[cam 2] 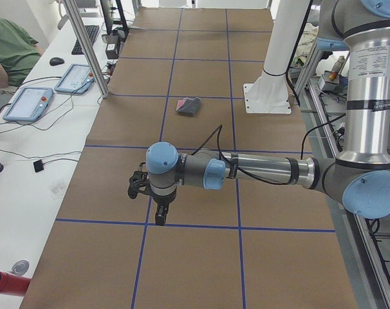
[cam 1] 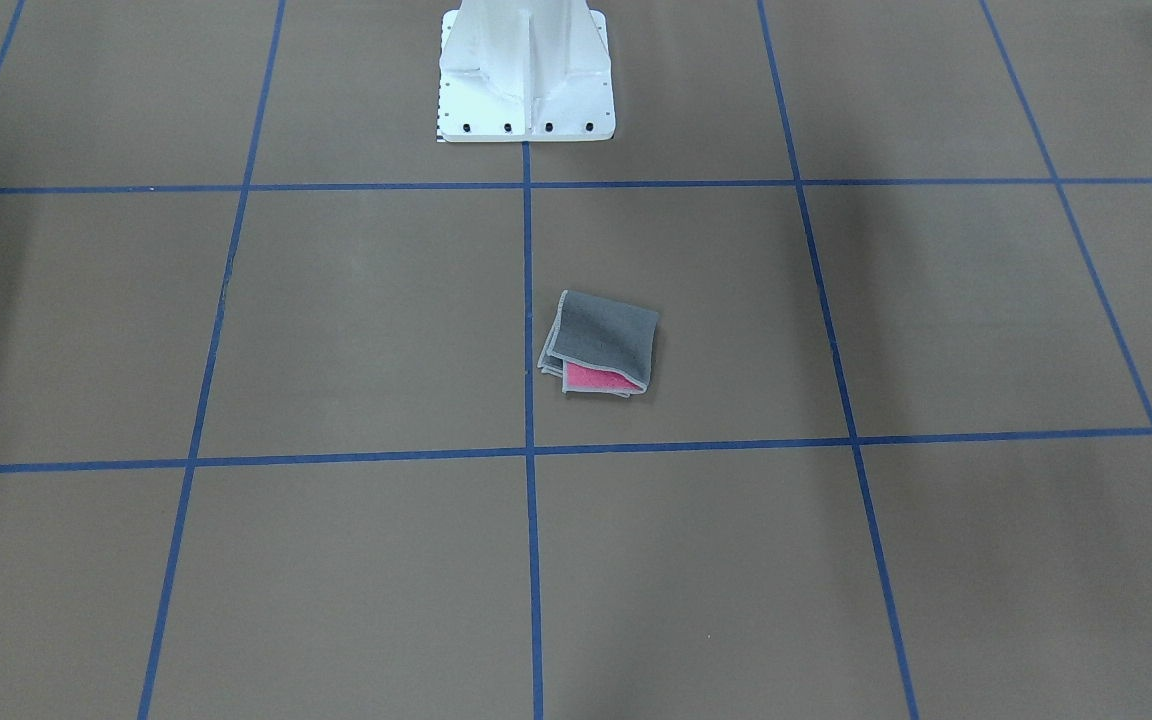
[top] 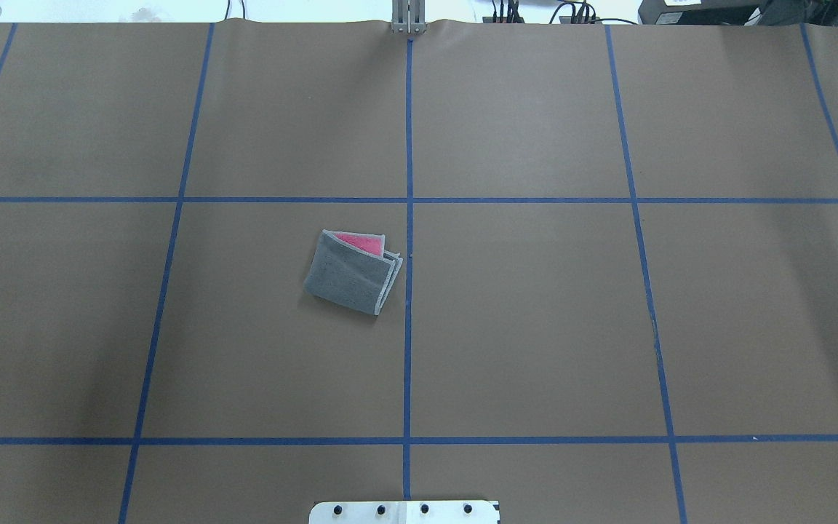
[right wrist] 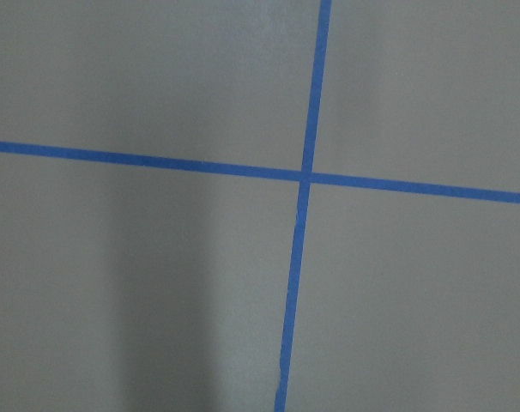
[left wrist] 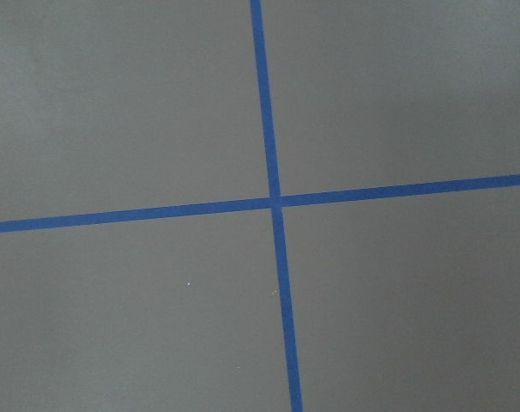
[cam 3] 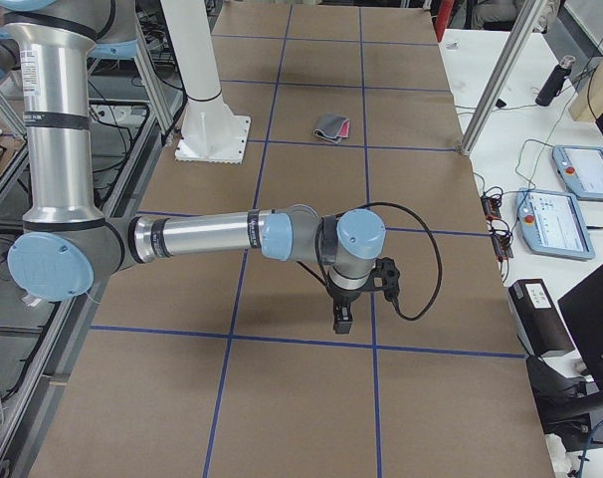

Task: Fold towel twice with both arms

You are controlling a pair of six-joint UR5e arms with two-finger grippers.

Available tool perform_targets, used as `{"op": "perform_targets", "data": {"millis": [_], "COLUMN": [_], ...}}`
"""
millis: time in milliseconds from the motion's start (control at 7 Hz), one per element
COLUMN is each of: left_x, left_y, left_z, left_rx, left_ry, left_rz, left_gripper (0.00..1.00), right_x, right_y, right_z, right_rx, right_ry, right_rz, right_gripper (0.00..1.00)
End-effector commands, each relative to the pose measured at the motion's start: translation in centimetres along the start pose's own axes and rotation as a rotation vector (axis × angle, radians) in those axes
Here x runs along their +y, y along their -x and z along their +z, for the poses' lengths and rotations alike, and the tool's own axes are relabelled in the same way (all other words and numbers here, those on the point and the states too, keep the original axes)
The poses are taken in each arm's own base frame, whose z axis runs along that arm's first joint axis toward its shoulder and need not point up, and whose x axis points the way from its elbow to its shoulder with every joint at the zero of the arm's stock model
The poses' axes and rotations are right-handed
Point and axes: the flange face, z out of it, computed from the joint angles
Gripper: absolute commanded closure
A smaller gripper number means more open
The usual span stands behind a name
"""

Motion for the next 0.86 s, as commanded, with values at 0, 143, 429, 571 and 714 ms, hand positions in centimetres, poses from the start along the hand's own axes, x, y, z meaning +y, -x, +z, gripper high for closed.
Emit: {"op": "perform_targets", "data": {"millis": [0, 143, 429, 571, 714], "left_x": [0.9, 0.7, 0.0, 0.0, 0.0], "left_y": [0.6, 0.4, -0.9, -1.0, -1.0], "left_z": [-0.4, -0.3, 0.2, 0.4, 0.3], "left_rx": [-0.006, -0.006, -0.002, -0.002, -0.002], "left_ry": [0.024, 0.025, 0.030, 0.033, 0.033], "left_rz": [-0.019, -0.024, -0.083, -0.083, -0.083], "left_gripper": [0.00, 0.00, 0.00, 0.00, 0.00], "right_x": [1.8, 2.8, 3.5, 3.6, 3.6], "right_y": [-1.7, -2.4, -2.8, -2.9, -2.9], "right_z": [0.6, 1.4, 1.9, 1.7, 1.6], "right_rx": [-0.010, -0.011, -0.010, -0.005, -0.003], "right_ry": [0.007, 0.025, 0.035, 0.030, 0.029], "right_rz": [0.033, 0.052, 0.062, 0.059, 0.066], "right_gripper": [0.01, 0.01, 0.01, 0.01, 0.01]}}
